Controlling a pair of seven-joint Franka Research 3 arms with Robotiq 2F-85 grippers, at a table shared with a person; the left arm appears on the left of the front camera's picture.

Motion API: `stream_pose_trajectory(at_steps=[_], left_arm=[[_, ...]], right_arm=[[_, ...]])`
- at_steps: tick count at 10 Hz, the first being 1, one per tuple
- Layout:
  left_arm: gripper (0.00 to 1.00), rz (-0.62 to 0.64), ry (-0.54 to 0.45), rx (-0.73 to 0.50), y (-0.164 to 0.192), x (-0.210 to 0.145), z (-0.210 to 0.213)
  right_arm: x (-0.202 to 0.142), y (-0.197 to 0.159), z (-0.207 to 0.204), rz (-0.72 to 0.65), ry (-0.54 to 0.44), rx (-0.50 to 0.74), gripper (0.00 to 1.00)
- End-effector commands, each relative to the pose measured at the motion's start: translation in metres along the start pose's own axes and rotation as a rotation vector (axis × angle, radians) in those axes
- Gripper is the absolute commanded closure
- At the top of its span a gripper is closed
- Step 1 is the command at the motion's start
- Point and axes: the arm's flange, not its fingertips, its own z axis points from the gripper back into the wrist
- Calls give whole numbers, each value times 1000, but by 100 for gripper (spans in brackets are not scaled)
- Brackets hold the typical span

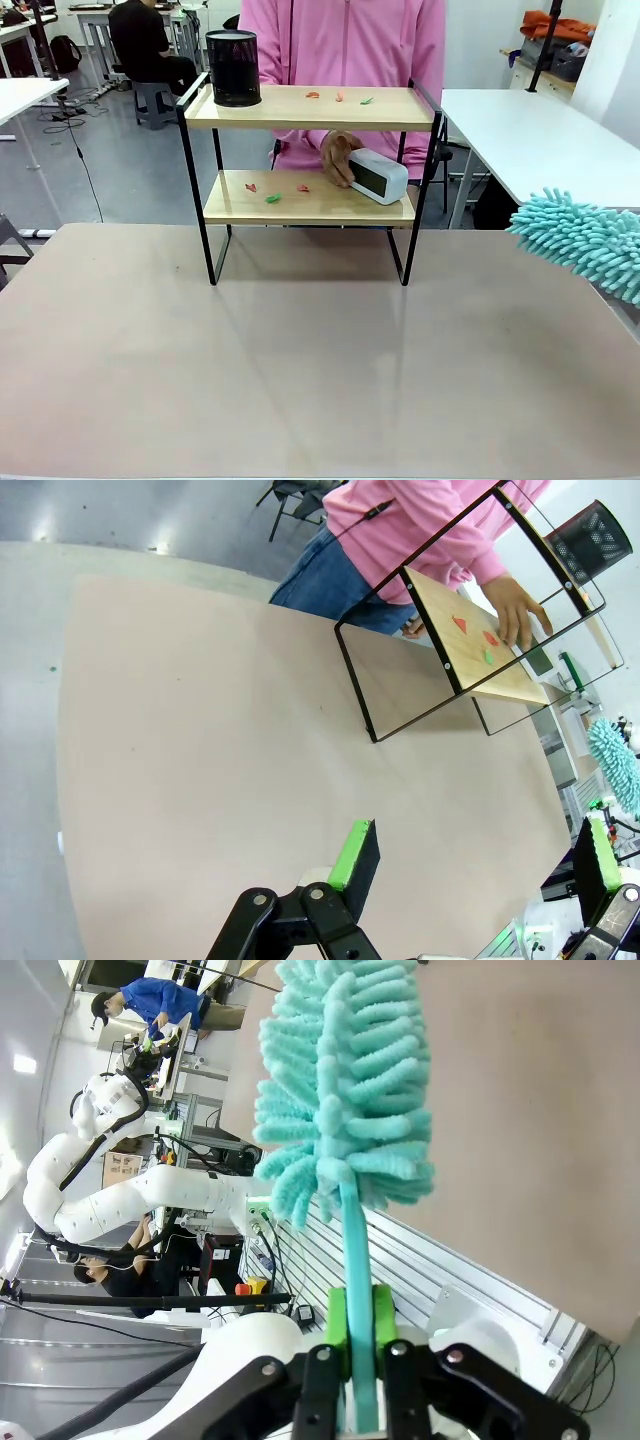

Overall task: Clean the shelf.
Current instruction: Clean the specific tier of the Shelf with the Duster once objects are removed.

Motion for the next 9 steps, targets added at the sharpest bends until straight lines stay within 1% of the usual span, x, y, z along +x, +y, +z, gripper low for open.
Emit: stream_pose_trajectory(at_steps=[1,7,8,9], left_arm=[[0,-23,-17,-16,1,0,-2],[0,-23,-17,-16,1,0,-2],[0,-23,-17,-16,1,0,-2],[0,-23,-17,-16,1,0,-2]], right_arm=[[1,5,4,-19,-22,16,100],[1,5,4,-19,-22,16,100],[0,0,0,0,0,0,88],[4,15,-2,27,-10,-50,88]])
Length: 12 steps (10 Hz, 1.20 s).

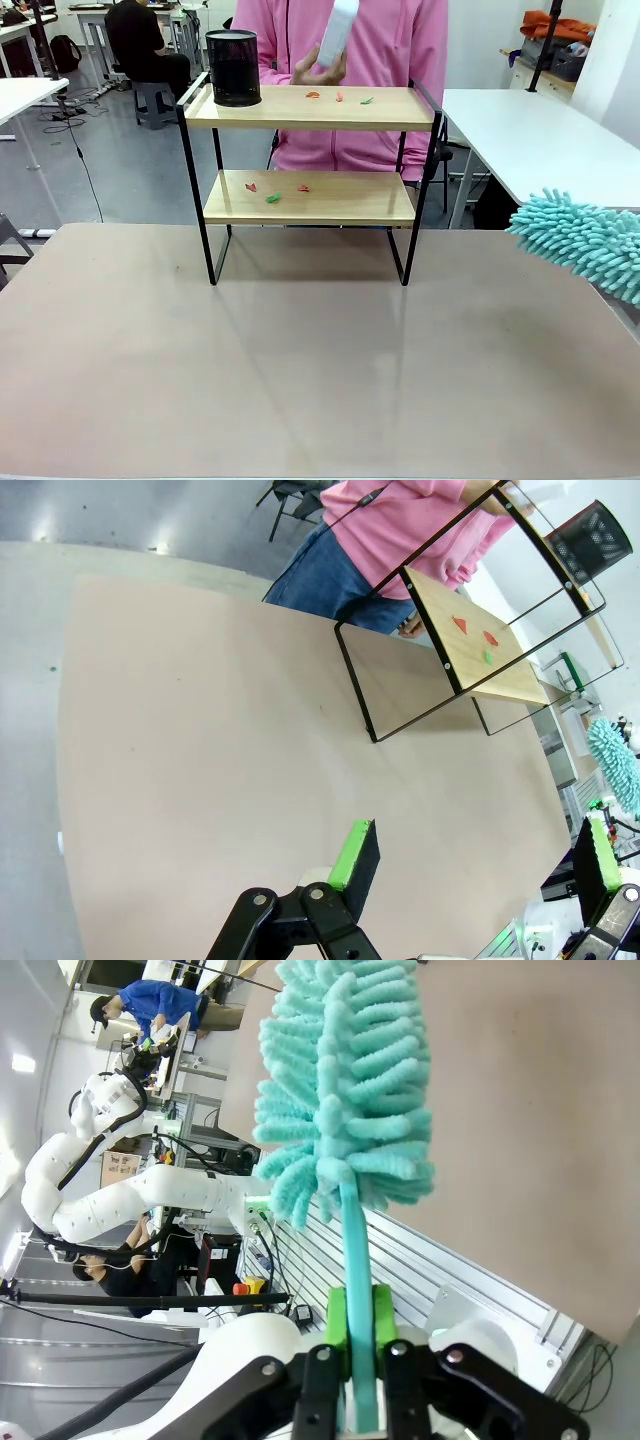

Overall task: Clean the shelf.
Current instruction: Clean the specific tier of the Shelf with the Duster once objects are removed.

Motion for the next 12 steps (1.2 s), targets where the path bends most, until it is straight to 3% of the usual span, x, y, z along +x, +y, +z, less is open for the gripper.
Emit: stream_pose_trajectory(at_steps=[1,3,6,7,8,9,12], left_arm=[[0,-23,-17,-16,1,0,-2],[0,-23,-17,-16,1,0,-2],[0,-23,-17,-16,1,0,-2],[0,-23,-17,-16,1,0,-2],[0,-23,-17,-16,1,0,-2],[0,-23,-17,-16,1,0,-2],[0,-23,-17,-16,1,0,-2]], right_arm=[[11,35,-3,78,-56,-74,88],[33,94,-41,267,-18,-130,88],[47,147,-143,439,214,-213,88],[45,149,-155,442,196,-279,88],[41,140,-128,440,181,-252,88],[55,165,-132,443,235,-234,88],[64,174,-149,435,236,-324,88]])
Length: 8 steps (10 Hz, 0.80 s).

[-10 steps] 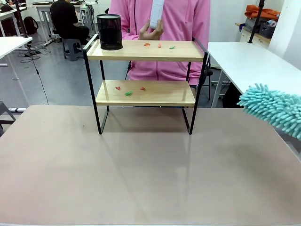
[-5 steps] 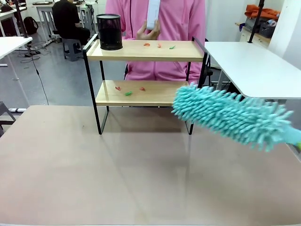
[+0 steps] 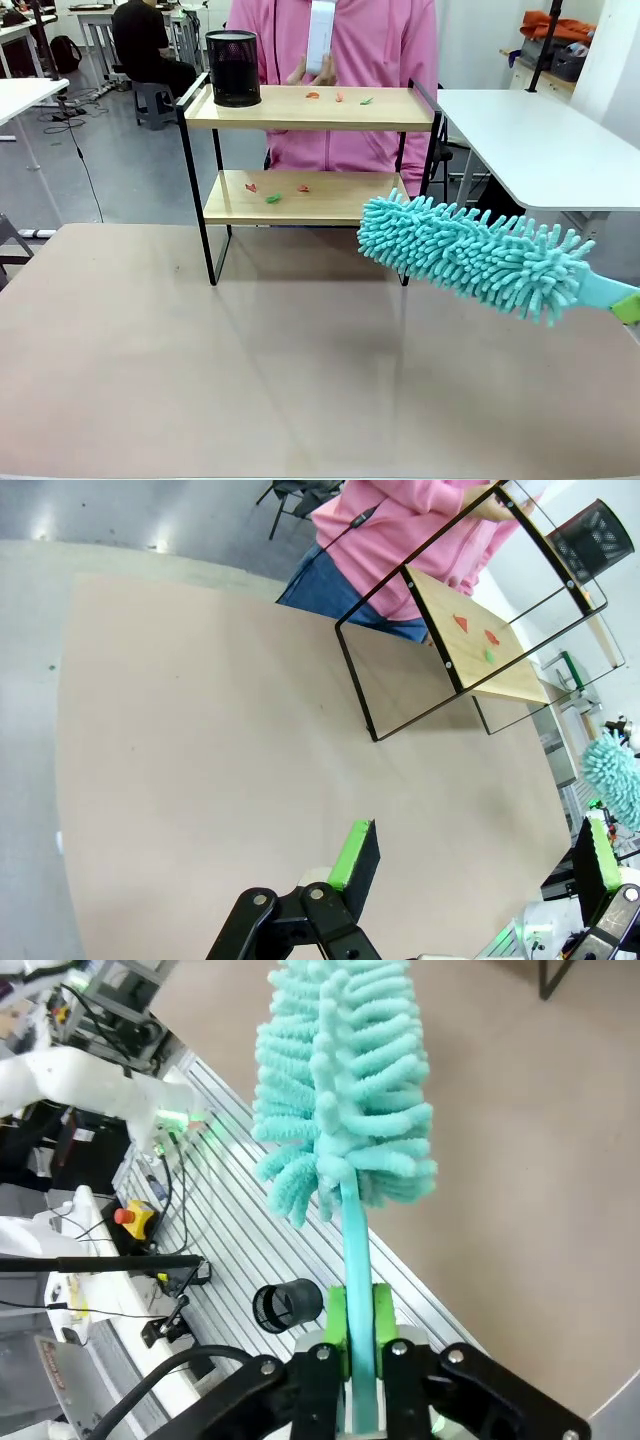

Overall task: Clean the shelf.
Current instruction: Clean the specific tier of the Shelf with the Duster once objects are removed.

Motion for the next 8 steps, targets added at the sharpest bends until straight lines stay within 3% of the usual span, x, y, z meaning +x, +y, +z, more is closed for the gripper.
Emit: stream_pose_trajectory(at_steps=[1,4,6,8], left_arm=[[0,-25,-20,-16,-1,0,-1],[0,-25,-20,-16,-1,0,-1],[0,-25,-20,-16,-1,0,-1],[0,-25,-20,-16,-1,0,-1]], right_arm=[[34,5,-14,-21,-32,-81,88],[92,7,-43,-84,-122,-187,88],[123,7,-64,-110,-60,-235,88],[143,9,-78,-159,-149,-281,88]])
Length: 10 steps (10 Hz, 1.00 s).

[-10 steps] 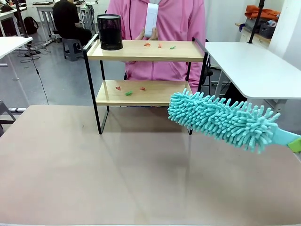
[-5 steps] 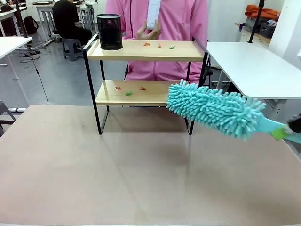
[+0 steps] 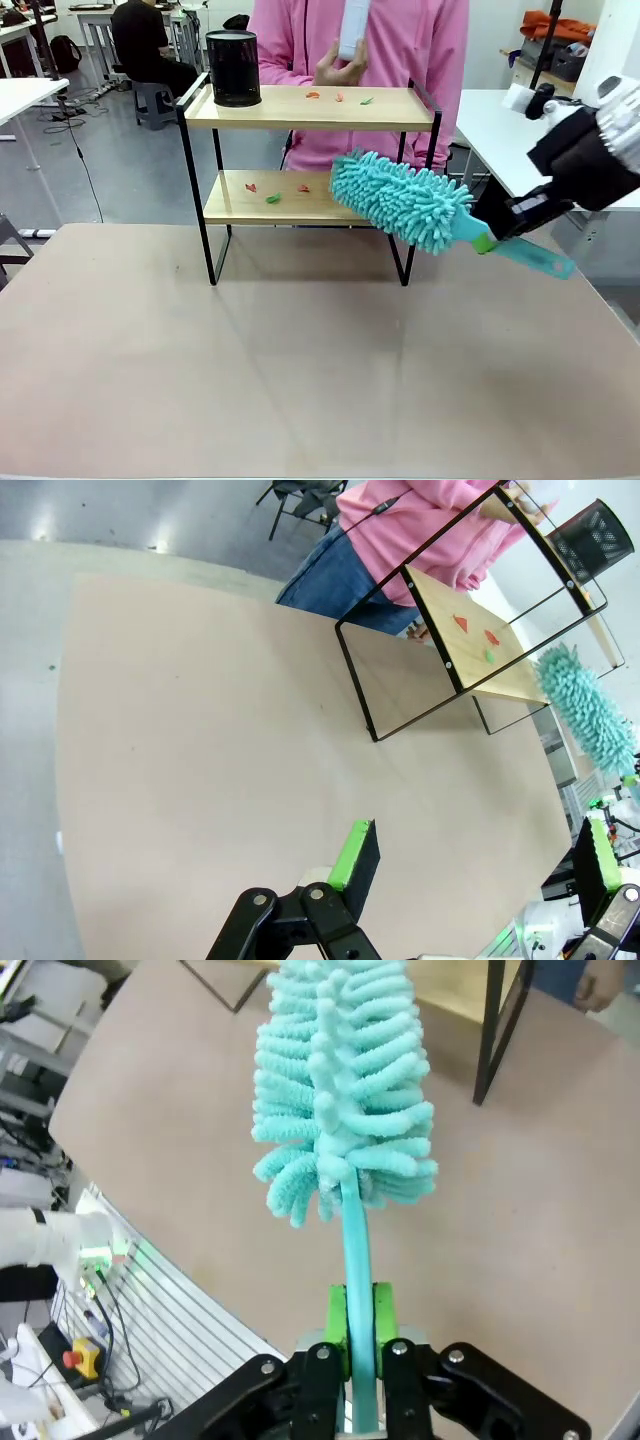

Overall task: Clean the shelf.
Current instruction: Clean the specific tier of the Shelf with the Duster once objects are removed.

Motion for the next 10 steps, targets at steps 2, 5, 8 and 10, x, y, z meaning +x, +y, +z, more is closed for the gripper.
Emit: stream_pose_trajectory(at_steps=[2,5,8,10], left_arm=[[0,-24,-20,-16,-1,0,-1],[0,-24,-20,-16,-1,0,-1],[0,-24,-20,-16,-1,0,-1],[0,-24,-20,-16,-1,0,-1]], right_arm=[[32,20,-29,-116,-97,-83,88],[24,14,-25,-104,-80,-56,88],[29,17,-36,-121,-81,-82,88],[46,28,-53,-125,-118,-125,88]])
